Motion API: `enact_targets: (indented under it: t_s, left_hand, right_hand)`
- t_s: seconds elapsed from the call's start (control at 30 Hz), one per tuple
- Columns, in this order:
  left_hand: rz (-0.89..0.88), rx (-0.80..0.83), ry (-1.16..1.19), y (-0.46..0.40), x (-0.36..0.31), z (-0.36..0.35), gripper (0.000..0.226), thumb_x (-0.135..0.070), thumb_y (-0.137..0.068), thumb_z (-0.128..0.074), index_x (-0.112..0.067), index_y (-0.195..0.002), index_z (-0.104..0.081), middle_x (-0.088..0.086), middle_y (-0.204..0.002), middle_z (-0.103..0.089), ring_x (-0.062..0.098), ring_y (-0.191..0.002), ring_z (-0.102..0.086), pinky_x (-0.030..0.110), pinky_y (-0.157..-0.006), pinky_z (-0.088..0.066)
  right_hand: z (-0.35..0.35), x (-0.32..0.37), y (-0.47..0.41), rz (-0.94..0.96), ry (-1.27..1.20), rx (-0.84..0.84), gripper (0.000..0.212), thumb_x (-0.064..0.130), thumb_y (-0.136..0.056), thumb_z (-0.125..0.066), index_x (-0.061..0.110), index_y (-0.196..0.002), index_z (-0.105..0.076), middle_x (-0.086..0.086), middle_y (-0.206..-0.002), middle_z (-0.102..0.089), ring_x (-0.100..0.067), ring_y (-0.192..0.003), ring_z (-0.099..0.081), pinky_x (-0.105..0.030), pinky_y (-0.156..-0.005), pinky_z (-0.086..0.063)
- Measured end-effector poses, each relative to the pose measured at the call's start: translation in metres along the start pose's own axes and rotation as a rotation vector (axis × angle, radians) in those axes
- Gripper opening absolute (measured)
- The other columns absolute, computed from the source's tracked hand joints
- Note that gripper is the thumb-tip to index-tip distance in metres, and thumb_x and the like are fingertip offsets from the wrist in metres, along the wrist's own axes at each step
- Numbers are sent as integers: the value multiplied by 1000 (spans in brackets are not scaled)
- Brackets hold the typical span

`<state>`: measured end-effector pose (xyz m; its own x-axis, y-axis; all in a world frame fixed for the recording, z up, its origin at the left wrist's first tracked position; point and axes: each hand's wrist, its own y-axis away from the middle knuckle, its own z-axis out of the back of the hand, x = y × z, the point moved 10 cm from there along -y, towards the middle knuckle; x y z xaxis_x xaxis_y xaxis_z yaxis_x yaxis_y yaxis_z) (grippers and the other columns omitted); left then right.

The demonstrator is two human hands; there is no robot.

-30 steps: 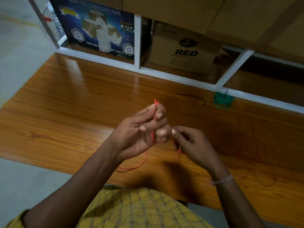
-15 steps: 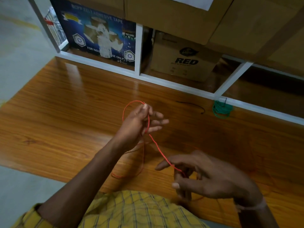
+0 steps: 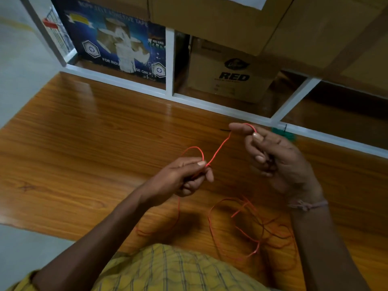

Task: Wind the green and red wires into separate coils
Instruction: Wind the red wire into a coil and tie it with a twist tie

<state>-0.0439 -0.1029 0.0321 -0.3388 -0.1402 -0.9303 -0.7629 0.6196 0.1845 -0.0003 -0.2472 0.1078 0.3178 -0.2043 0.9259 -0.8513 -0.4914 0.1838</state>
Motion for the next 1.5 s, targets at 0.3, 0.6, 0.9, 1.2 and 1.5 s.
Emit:
enact_targets:
  t_s: [0.3,0.6,0.9,1.2,1.5]
  left_hand:
    - [170,58,-297,10,4,-5,25,-24,-115,-43,-6,-99,-54,-12,-57,-49,1,-49,-41,16,-49,-33]
    - [8,275,-14,15,-28,-26,30,-23,-116,-32,-8,-100,-52,2,-65,-30,14,-52,-26,24,-46,-24]
    - [-265,46,661,9,-57,22,38,-30,-117,-26,-12,-108,-58,-2,-74,-54,5,-51,-45,21,-49,-21]
    - [-279,-253,361,5,-52,42,36,-18,-116,-29,-10,-145,-48,18,-115,-77,22,-86,-76,29,-77,-61]
    - [-112,-170,-544,10,-9,25,34,-24,-116,-37,-20,-148,-46,9,-98,-78,17,-94,-76,38,-90,-60]
  right_hand:
    - [23,-31,-18,-39,-26,-113,38,21,-106,-45,1,-129,-66,1,-65,-38,-9,-48,-19,-26,-43,-13]
    - [63,-47,-15,-20,233,-415,28,27,-108,-55,22,-91,-76,-4,-70,-45,-5,-49,-33,-24,-46,-22]
    - [54,-89,-9,-197,756,-369,27,39,-108,-55,24,-98,-75,2,-70,-53,0,-47,-44,-19,-45,-34]
    - [-50,-121,24,-387,1067,204,27,31,-112,-50,17,-123,-70,-8,-75,-68,0,-41,-53,-15,-41,-39]
    - [-63,-59,37,-271,786,343,19,15,-105,-63,10,-122,-70,5,-70,-62,-4,-60,-55,-15,-57,-42]
